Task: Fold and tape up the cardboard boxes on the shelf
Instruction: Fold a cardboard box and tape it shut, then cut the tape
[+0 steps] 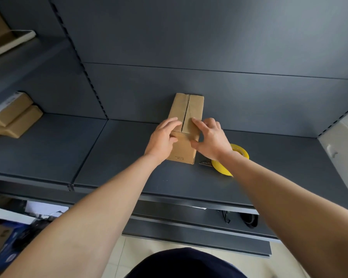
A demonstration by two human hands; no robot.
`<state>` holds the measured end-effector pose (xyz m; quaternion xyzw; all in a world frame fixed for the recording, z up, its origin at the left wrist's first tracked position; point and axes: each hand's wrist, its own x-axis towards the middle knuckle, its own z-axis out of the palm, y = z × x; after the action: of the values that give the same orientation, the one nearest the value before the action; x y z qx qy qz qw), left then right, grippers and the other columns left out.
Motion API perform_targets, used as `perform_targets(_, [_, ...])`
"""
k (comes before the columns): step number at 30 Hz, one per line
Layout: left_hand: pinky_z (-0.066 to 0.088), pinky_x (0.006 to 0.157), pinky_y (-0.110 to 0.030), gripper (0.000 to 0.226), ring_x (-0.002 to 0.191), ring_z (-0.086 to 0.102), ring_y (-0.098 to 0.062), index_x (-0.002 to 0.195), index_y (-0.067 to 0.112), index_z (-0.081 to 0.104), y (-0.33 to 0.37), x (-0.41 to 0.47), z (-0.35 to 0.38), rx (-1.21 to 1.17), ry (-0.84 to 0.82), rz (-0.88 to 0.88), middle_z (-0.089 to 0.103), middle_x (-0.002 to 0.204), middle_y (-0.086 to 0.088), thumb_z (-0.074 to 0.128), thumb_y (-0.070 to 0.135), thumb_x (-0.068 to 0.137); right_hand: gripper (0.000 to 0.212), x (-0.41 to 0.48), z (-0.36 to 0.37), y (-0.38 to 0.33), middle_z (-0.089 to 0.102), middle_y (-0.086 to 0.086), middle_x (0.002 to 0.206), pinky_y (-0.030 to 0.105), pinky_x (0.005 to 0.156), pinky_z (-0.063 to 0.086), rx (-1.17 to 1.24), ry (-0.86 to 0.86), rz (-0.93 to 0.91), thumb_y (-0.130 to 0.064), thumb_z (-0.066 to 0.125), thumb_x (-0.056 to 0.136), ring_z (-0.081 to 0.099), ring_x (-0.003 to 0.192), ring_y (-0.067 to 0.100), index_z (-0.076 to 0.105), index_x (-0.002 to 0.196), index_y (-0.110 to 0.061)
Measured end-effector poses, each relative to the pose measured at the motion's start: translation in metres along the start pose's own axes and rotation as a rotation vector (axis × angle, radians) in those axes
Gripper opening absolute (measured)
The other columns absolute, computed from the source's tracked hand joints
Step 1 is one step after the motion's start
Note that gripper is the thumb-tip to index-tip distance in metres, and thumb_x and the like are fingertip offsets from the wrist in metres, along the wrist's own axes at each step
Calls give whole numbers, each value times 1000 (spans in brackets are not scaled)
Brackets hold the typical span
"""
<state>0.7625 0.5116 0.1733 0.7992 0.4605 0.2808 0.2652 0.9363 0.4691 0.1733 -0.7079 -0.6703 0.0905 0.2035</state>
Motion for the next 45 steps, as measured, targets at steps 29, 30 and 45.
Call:
perform_targets(29, [58,60,-28,35,60,62,-18,99,0,61,56,8,-7,-647,248,-1005,63,81,-10,71,30,84,71,70,-16,-10,28,3,148,45,109,30,288,-5,290,-44,65,83,26,135,28,34,141,-16])
perform_targets(30, [58,63,-30,33,61,62,-18,99,-1,61,53,8,-12,-630,264,-1005,63,84,-11,71,27,85,75,74,-19,-9,24,3,152,46,111,28,285,-27,294,-45,63,84,23,138,27,29,145,-16])
perform_targets(45, [40,73,-27,30,76,54,-19,107,7,58,31,2,-25,-675,532,-1046,60,95,-2,70,24,86,54,83,-14,-13,62,9,112,30,74,48,620,-167,558,-45,72,80,60,92,23,58,111,-4])
